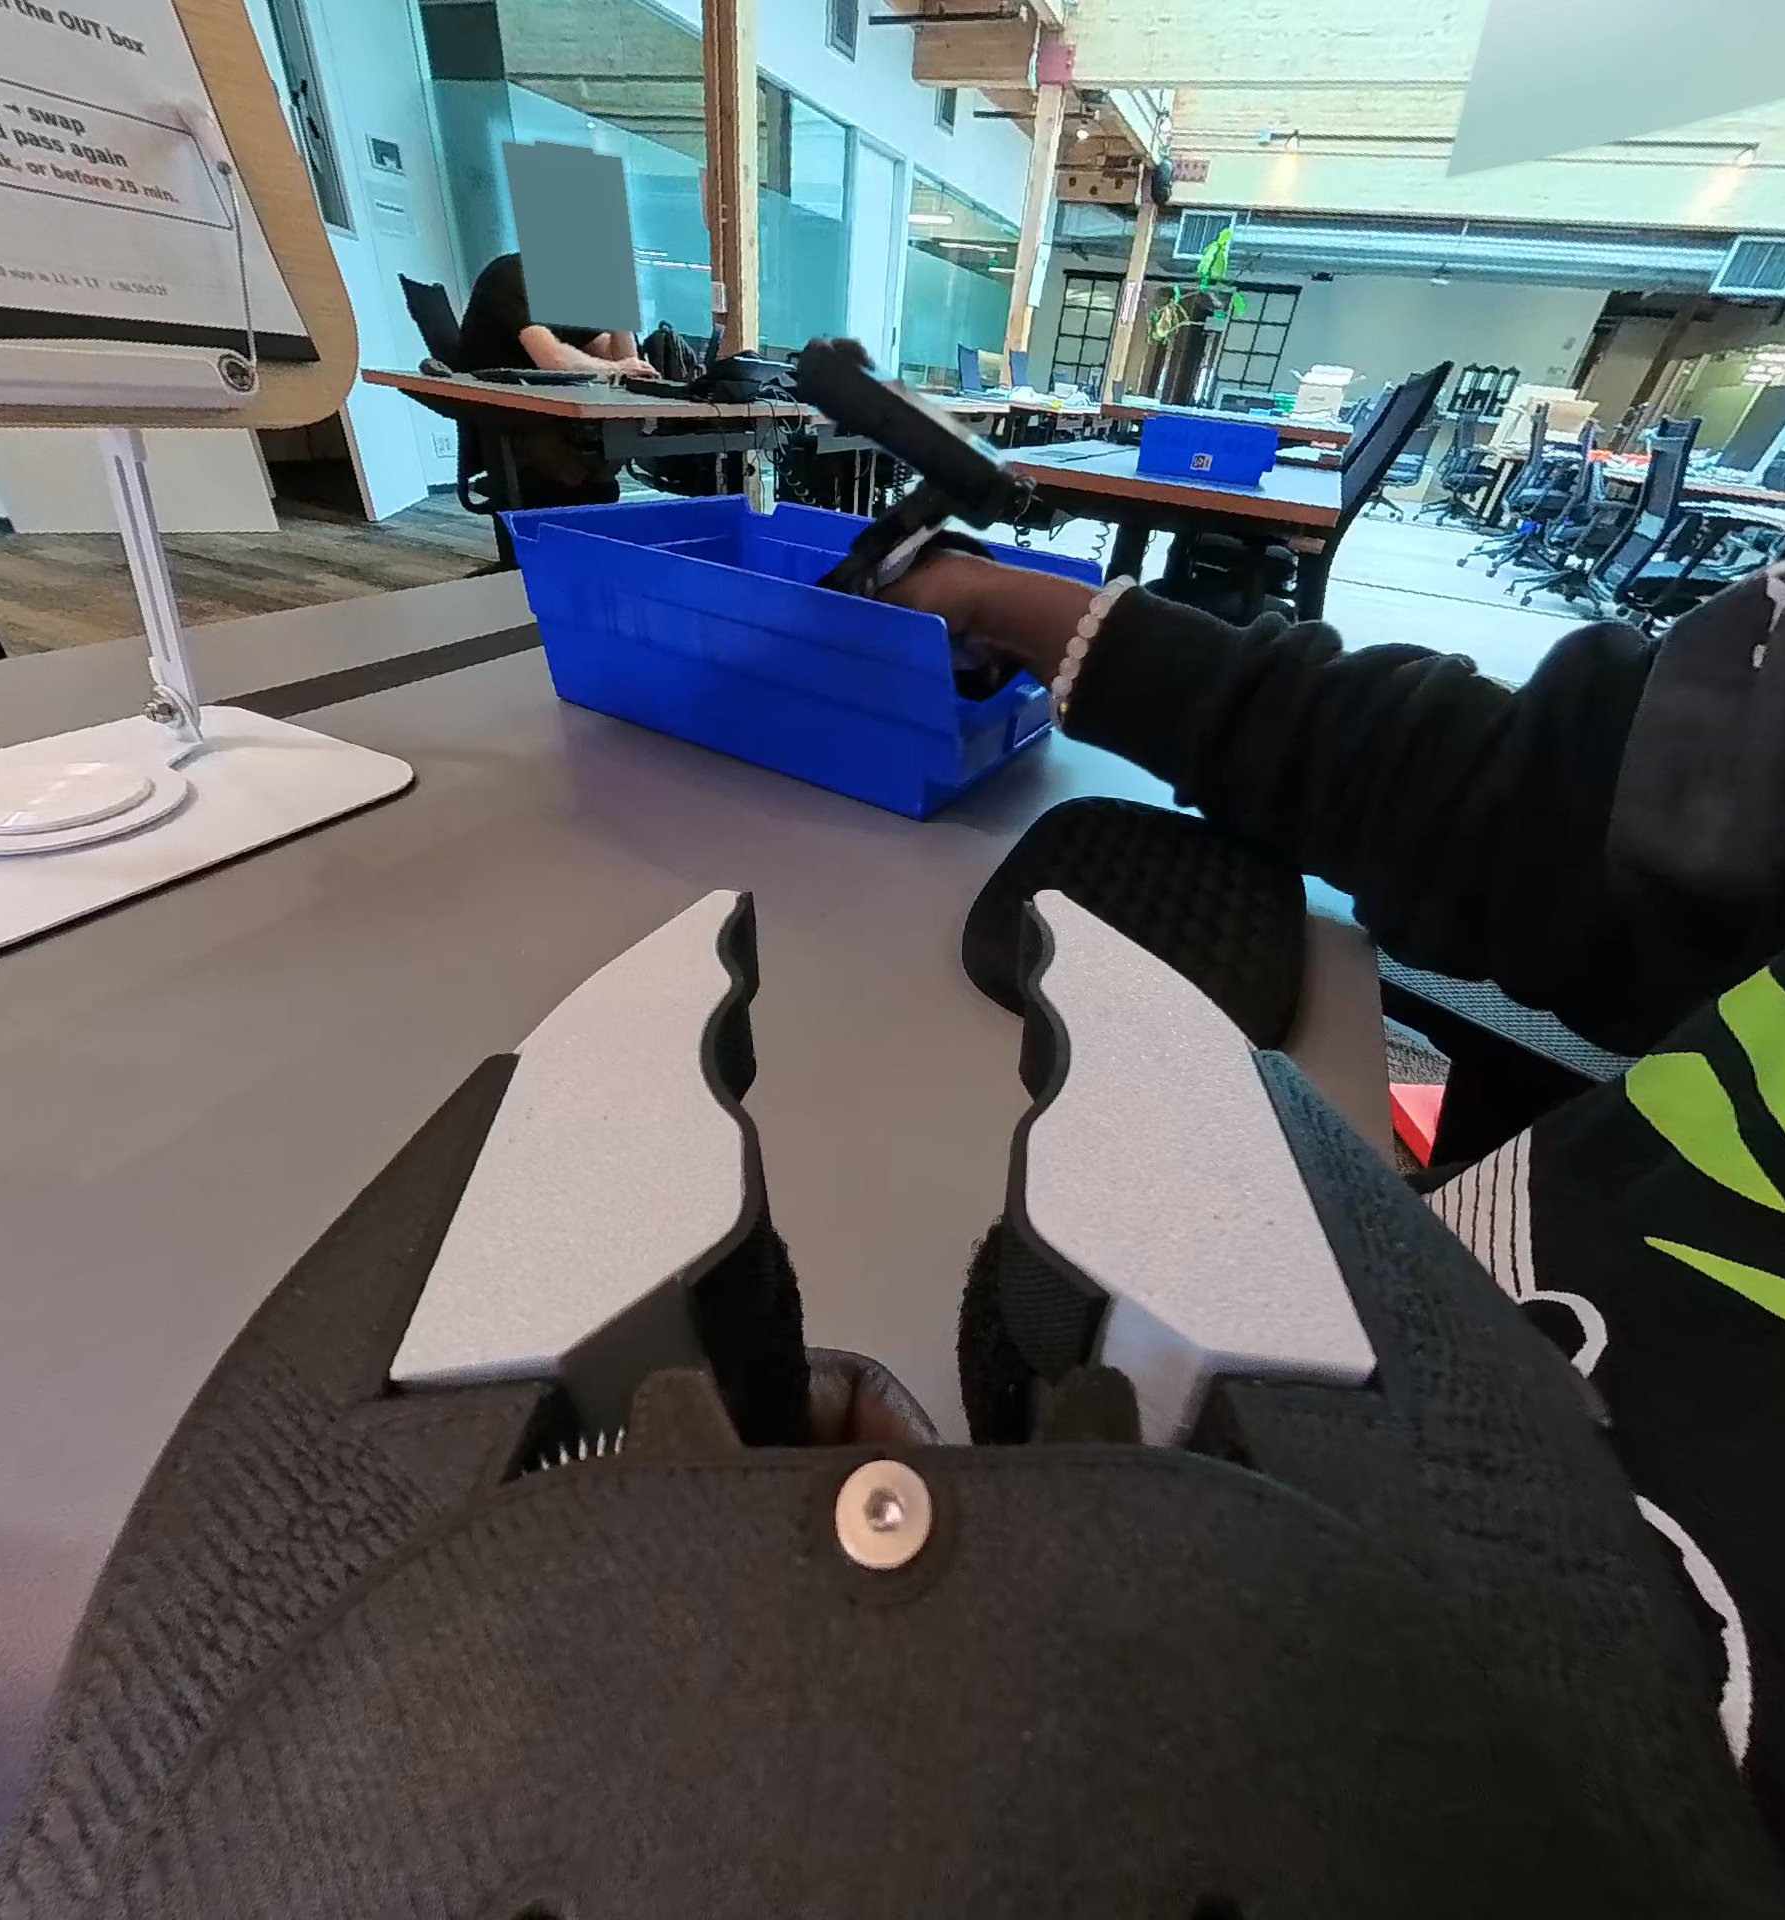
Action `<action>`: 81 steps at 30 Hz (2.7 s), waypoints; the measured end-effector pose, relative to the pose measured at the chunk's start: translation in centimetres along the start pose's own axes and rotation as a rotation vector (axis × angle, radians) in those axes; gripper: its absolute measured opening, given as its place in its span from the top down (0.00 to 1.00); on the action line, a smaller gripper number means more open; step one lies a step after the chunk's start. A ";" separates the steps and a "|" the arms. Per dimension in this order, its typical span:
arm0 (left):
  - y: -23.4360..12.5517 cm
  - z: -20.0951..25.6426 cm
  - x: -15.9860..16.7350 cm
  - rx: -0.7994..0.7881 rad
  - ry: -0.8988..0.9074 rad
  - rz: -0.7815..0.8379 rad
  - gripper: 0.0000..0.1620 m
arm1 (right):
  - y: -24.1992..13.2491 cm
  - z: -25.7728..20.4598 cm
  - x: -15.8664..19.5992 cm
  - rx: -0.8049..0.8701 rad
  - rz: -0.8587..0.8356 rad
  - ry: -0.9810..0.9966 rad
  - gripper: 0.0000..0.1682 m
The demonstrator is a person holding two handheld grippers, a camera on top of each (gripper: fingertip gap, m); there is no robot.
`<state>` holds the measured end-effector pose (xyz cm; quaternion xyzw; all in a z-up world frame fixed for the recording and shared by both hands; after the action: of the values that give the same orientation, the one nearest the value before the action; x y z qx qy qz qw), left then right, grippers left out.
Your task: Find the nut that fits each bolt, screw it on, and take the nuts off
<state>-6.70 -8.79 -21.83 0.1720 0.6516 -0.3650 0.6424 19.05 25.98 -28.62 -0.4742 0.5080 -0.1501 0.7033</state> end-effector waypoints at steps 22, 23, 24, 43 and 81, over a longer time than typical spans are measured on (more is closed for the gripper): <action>-3.3 -2.9 -3.1 -0.086 -0.021 -0.061 0.70 | -18.4 -15.5 2.4 -0.232 0.670 -0.292 0.79; -4.1 -3.7 -3.7 -0.114 -0.012 -0.083 0.70 | -18.7 -16.7 3.2 -0.272 0.687 -0.320 0.79; -4.9 -4.8 -4.2 -0.153 0.005 -0.121 0.70 | -18.7 -17.8 4.1 -0.316 0.692 -0.338 0.80; -13.3 -26.3 3.1 -0.333 -0.128 -1.265 0.80 | -14.9 -20.3 9.0 -0.453 0.614 -0.346 0.81; -10.4 -22.0 -4.7 -0.469 0.031 -0.523 0.96 | -14.4 -20.6 9.1 -0.435 0.598 -0.373 0.82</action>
<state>-29.04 0.68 -16.71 -0.1475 0.7493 -0.3551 0.5391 9.29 1.83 -22.69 -0.4623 0.5070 0.2601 0.6794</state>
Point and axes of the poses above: each gripper's, where its closed fingertips meet, y out along the fingers, x out of its underside, z = x × y across the jaws, the point moved 3 cm from there along -y, back along the fingers, and after that the axes turned 12 degrees about -z, right-handed, at the moved point
